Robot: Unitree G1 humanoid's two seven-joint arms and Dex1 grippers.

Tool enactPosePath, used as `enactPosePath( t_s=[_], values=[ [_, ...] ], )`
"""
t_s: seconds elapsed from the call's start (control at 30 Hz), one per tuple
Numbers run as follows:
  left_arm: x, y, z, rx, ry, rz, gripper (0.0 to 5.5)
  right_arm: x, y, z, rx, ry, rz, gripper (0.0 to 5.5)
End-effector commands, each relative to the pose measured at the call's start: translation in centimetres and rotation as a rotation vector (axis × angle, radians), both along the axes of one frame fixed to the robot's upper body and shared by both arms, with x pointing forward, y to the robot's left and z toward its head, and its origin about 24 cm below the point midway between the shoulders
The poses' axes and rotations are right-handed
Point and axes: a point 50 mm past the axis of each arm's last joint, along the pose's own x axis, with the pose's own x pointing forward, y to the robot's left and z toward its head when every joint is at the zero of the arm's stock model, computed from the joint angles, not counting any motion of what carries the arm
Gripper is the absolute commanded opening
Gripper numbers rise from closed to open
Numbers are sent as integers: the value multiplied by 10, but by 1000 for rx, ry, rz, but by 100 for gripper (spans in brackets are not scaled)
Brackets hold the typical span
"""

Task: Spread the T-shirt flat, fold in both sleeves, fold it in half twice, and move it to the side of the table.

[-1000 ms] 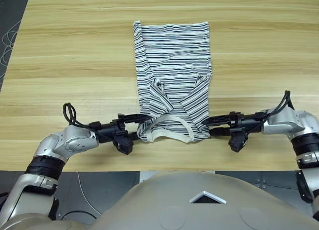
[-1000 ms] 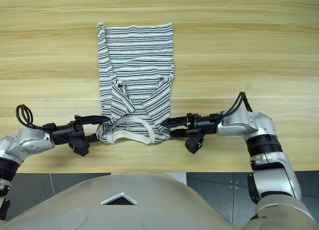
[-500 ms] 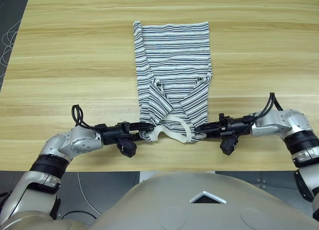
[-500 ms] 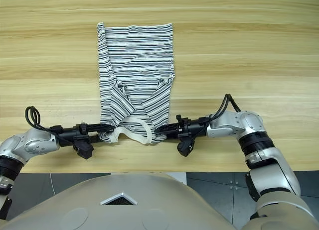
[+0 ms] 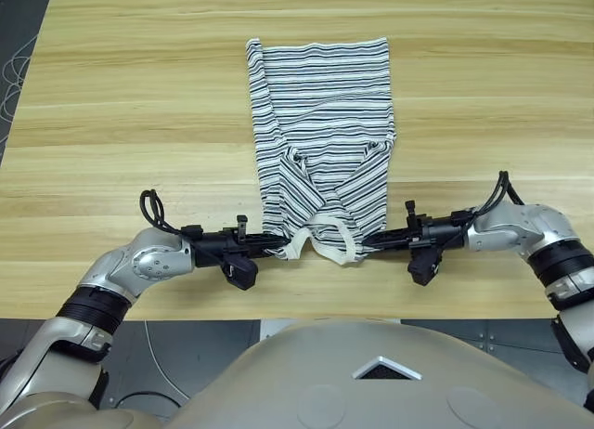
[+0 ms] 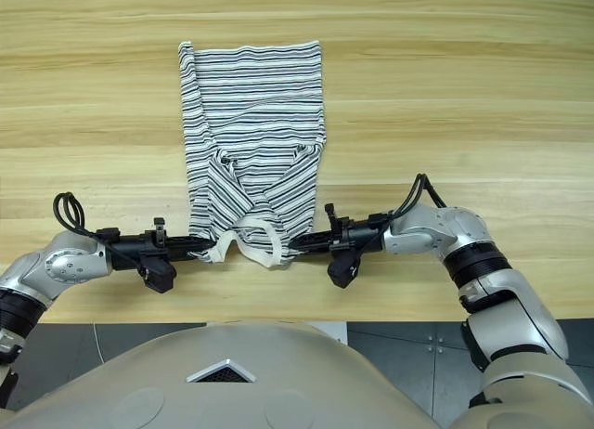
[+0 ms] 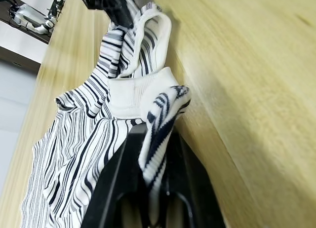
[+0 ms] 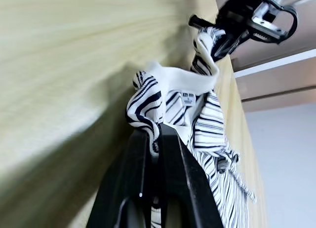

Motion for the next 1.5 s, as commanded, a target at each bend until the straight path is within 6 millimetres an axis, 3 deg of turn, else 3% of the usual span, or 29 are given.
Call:
enactPosePath(
  t_s=[0.03,0.2,0.3,0.5,0.67,0.8,0.97,1.2,1.33,1.5],
  values=[
    [13,-6,26,120,36,-12,10,12,1,27,17,78,-53,10],
    [12,-12,76,236,315,-35,10,17,-1,60,26,274,-90,10],
    [19,-16,106,214,347,-51,10,13,-3,77,23,367,-78,10],
    [-1,-20,130,219,424,-175,10,-17,-9,91,-93,559,-34,10],
    [-12,-20,135,204,448,-206,10,-33,-8,100,-113,666,-13,10],
    [0,-17,136,169,360,-147,10,-15,-3,108,-8,554,-68,10],
    [44,-5,131,148,196,72,10,27,4,114,160,374,-203,10],
    [92,0,138,109,-14,271,10,75,10,116,222,241,-404,10],
    [113,-5,128,109,-90,330,10,97,14,101,188,141,-490,10],
    [137,-7,102,119,-74,427,10,124,18,79,164,66,-602,10]
  ],
)
